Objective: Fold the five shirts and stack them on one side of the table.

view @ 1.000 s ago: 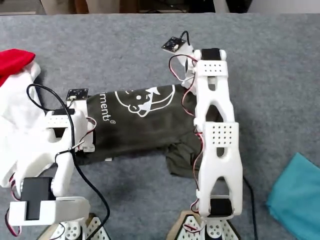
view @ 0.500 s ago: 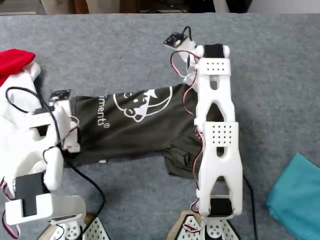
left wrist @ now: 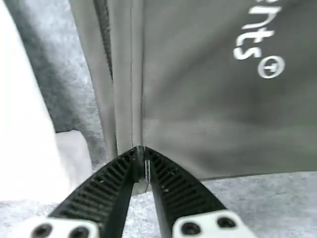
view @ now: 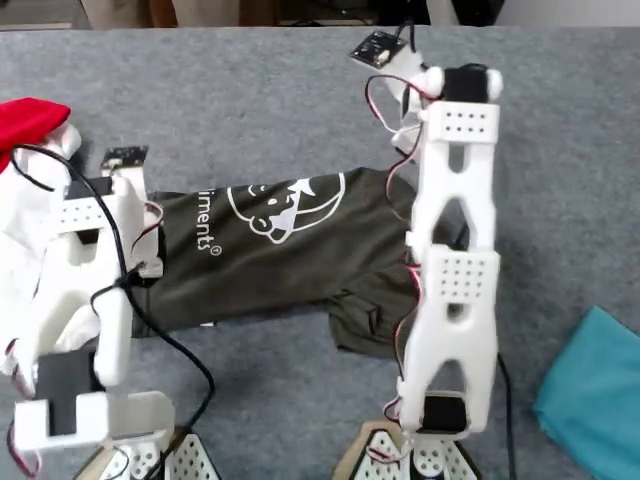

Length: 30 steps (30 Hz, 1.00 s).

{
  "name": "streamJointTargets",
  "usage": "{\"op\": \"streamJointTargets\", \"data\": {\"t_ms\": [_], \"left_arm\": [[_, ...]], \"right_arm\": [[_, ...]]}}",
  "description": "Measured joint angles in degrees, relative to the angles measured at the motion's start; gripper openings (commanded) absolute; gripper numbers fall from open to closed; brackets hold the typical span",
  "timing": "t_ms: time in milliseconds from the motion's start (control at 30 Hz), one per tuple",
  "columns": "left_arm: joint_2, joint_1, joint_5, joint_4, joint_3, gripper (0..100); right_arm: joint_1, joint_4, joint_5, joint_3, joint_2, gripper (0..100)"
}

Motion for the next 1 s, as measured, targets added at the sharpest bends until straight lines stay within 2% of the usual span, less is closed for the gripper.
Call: {"op": "streamJointTargets", "data": {"t_ms": [167, 333, 433, 533, 633, 733, 900, 1000], "left_arm": [[-12.13, 0.97, 0.00, -1.49, 3.08, 2], [-25.05, 0.44, 0.00, -9.14, 16.44, 2], [-27.52, -1.85, 0.26, -15.74, 22.51, 2], [-27.34, -5.10, 1.32, -23.30, 24.26, 2], [-24.26, -8.35, 5.19, -32.09, 24.79, 2], [-19.08, -10.90, 9.41, -39.91, 24.97, 2], [-9.41, -13.45, 13.98, -48.09, 24.97, 2], [-6.07, -13.71, 14.15, -49.05, 24.09, 2]], "right_arm": [[0.00, 0.00, 5.36, 17.23, -17.58, 0.8], [0.00, -0.26, 6.68, 38.33, -30.07, 0.9], [-0.18, -2.99, 6.68, 51.25, -36.22, 0.9], [-2.37, -6.95, 8.35, 65.41, -43.78, 2.4], [-5.10, -12.13, 8.35, 80.18, -52.75, 11.5], [-8.26, -15.82, 8.35, 94.59, -61.71, 9.9], [-12.84, -19.78, 4.22, 110.59, -71.47, 12.2], [-14.51, -21.98, 1.67, 114.29, -72.09, 12.9]]}}
